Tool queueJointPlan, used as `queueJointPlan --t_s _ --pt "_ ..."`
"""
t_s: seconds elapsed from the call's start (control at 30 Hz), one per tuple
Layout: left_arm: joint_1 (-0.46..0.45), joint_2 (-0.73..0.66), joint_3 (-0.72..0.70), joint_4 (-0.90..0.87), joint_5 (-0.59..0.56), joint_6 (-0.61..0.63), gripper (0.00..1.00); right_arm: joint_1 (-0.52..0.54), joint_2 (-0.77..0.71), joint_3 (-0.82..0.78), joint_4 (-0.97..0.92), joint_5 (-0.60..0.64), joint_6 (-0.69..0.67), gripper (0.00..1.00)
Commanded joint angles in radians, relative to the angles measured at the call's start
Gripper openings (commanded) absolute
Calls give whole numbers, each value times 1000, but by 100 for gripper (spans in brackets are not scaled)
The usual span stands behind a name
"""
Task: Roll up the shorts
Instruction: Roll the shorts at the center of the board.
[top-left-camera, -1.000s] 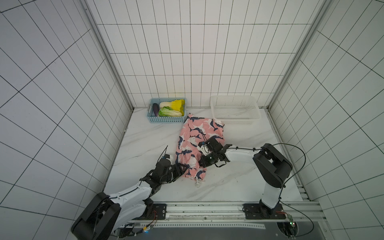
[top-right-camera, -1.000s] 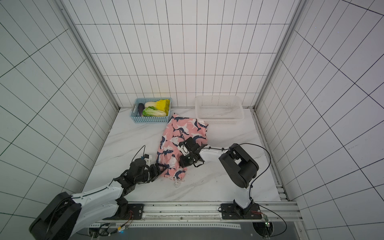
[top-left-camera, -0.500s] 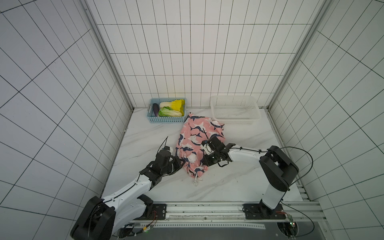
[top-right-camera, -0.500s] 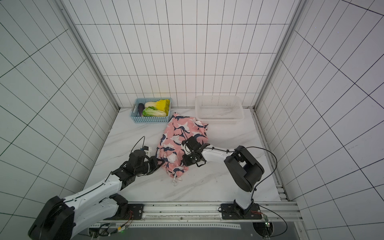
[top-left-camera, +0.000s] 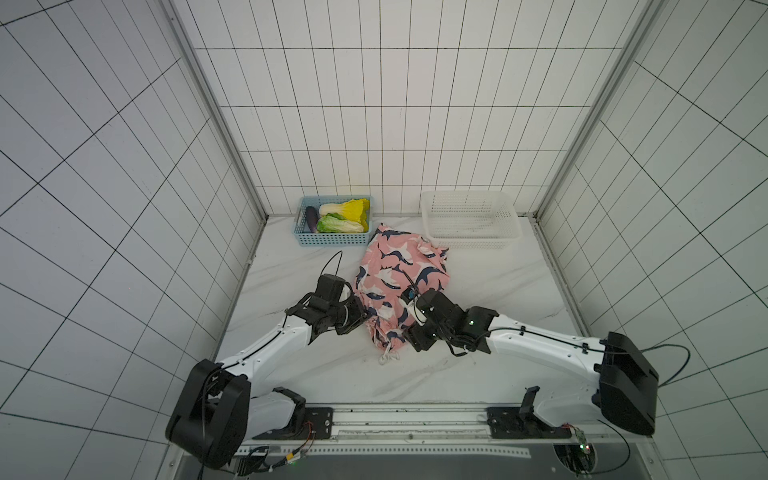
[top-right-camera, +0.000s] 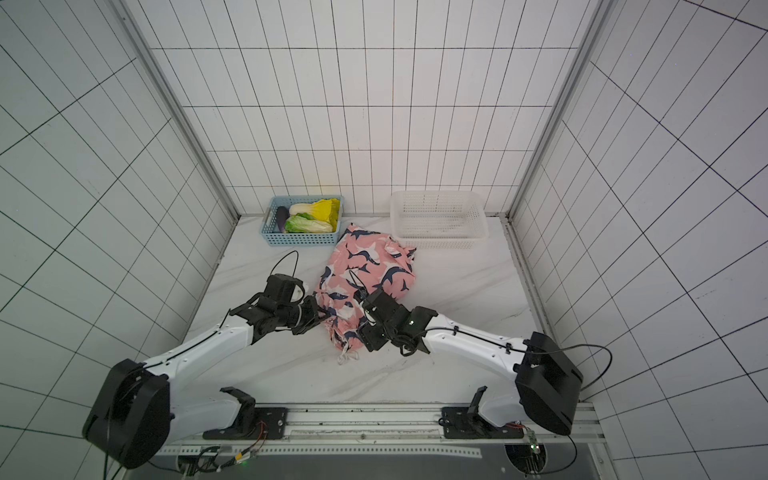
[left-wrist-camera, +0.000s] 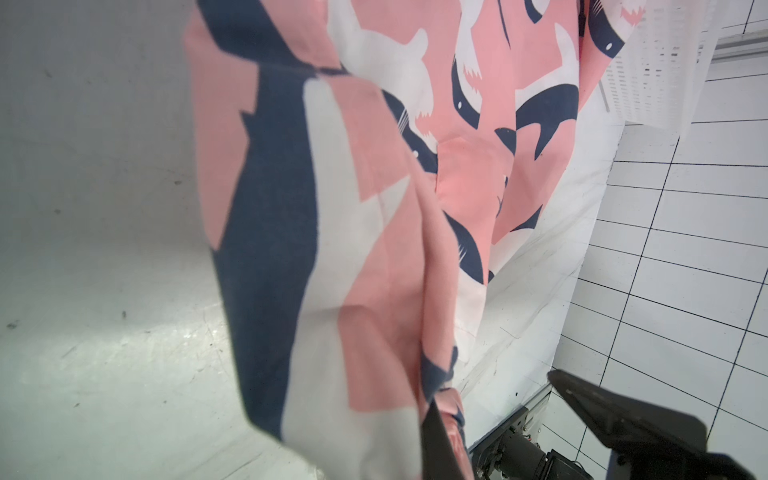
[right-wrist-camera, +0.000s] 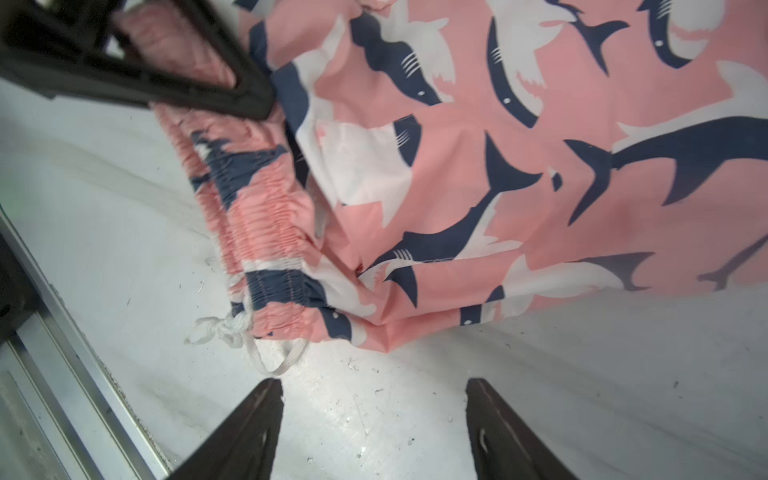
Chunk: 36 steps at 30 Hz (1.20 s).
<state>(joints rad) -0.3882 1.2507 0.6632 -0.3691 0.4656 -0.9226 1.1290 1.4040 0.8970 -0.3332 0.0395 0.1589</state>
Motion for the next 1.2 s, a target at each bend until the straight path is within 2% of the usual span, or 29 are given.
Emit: queueJointPlan --t_s 0.0,0.3,0.87,1.0,1.1,1.17 --pt "11 27 41 -29 44 9 0 68 44 -3 58 61 -75 73" --pt "20 34 73 -46 54 -5 0 163 199 82 104 111 -104 74" --pt "43 40 60 -14 87 -43 0 208 379 152 208 238 -99 74" --pt "49 37 56 -4 101 -49 0 210 418 172 200 303 -92 74" --pt "53 35 51 -5 104 -50 0 210 452 177 208 346 -96 70" --pt "59 35 47 -5 110 -55 0 206 467 181 209 388 -87 60"
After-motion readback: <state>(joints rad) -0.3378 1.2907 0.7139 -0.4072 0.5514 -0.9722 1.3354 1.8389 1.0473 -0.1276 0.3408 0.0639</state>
